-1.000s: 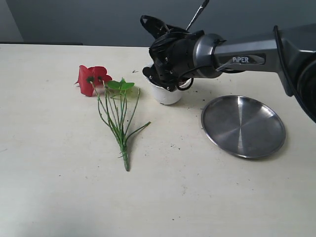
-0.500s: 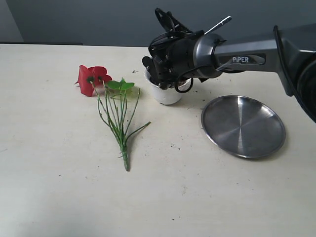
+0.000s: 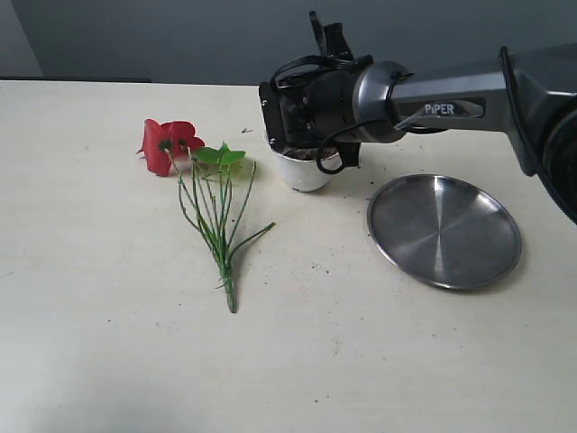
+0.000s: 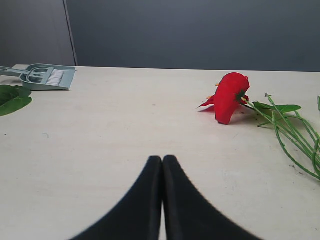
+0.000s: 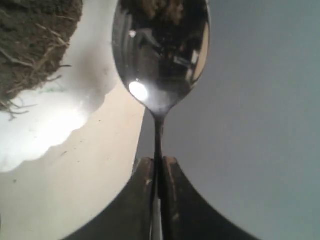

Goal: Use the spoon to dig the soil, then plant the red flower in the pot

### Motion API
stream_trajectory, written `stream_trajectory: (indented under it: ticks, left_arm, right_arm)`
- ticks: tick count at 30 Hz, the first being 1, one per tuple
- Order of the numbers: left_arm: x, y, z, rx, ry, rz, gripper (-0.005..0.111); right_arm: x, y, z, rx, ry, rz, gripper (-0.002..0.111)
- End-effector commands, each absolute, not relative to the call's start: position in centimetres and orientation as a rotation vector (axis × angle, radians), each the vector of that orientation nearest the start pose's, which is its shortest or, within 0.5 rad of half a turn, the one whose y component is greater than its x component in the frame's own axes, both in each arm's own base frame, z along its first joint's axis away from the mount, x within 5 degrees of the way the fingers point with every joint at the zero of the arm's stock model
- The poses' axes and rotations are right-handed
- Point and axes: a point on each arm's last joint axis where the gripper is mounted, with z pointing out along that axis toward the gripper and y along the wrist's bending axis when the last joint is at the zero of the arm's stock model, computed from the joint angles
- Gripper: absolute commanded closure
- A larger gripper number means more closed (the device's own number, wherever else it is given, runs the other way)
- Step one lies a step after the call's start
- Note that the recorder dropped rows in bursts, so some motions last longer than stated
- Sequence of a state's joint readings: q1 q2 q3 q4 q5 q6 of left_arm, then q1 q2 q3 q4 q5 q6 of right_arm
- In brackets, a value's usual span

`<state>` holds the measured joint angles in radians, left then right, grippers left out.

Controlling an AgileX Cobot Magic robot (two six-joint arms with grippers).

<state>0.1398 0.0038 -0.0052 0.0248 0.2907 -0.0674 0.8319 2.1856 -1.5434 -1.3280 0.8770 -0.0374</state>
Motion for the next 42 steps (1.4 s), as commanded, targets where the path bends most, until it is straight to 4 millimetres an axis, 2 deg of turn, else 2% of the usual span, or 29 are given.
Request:
stream_trajectory:
  ticks: [1, 42]
  left_arm:
    - [5.41, 0.82, 18.74, -0.164, 1.761, 0.077, 0.106]
    - [5.41, 0.82, 18.74, -0.164, 1.761, 0.077, 0.106]
  right_arm:
    - [35.87, 28.96, 17.55, -1.756, 1.602, -1.173, 0.109]
    - [35.75, 29.02, 17.33, -1.738, 1.644, -1.127, 0.109]
